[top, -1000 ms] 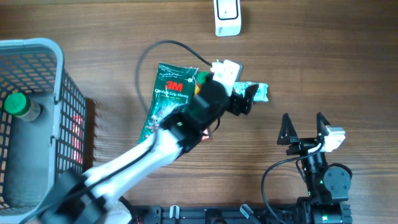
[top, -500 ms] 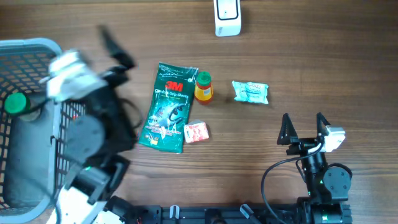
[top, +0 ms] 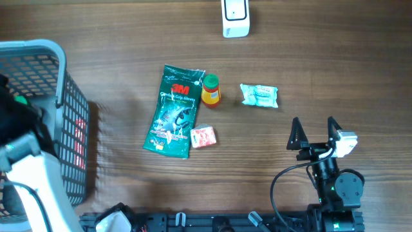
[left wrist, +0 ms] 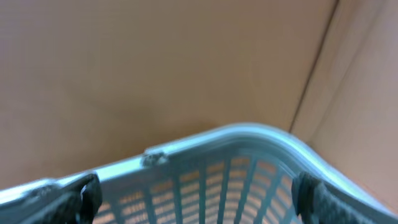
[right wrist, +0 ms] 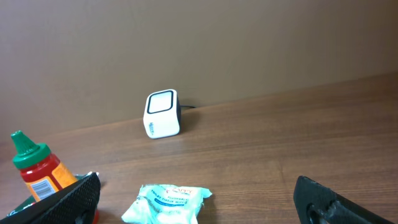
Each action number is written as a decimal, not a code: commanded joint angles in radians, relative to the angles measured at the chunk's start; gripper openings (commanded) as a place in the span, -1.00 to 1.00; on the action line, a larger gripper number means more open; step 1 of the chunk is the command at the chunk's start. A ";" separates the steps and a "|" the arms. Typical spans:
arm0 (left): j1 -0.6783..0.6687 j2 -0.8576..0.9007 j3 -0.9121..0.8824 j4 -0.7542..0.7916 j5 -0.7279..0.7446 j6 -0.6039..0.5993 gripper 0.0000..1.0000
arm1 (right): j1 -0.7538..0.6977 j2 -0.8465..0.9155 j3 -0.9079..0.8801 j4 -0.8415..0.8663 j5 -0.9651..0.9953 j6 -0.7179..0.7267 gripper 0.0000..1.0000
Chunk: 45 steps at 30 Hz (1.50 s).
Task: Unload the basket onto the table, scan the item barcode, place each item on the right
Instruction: 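Grasp the green-lidded round container from the basket with left gripper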
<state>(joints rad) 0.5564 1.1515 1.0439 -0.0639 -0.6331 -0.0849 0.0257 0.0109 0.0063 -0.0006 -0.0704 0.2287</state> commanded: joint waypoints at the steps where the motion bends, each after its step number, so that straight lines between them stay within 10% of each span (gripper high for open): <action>1: 0.126 0.153 0.119 -0.158 0.390 -0.026 1.00 | 0.001 -0.006 -0.001 0.003 -0.004 -0.018 0.99; 33: 0.185 0.727 0.130 -0.031 0.584 0.212 1.00 | 0.001 -0.006 -0.001 0.003 -0.004 -0.018 1.00; 40: 0.185 0.716 0.131 -0.005 0.584 0.208 0.47 | 0.001 -0.006 -0.001 0.003 -0.004 -0.018 0.99; 45: 0.185 0.573 0.131 -0.013 0.584 0.185 0.45 | 0.001 -0.006 -0.001 0.003 -0.004 -0.018 0.99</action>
<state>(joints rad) 0.7380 1.8477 1.1587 -0.0826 -0.0540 0.1154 0.0257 0.0109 0.0063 -0.0006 -0.0704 0.2283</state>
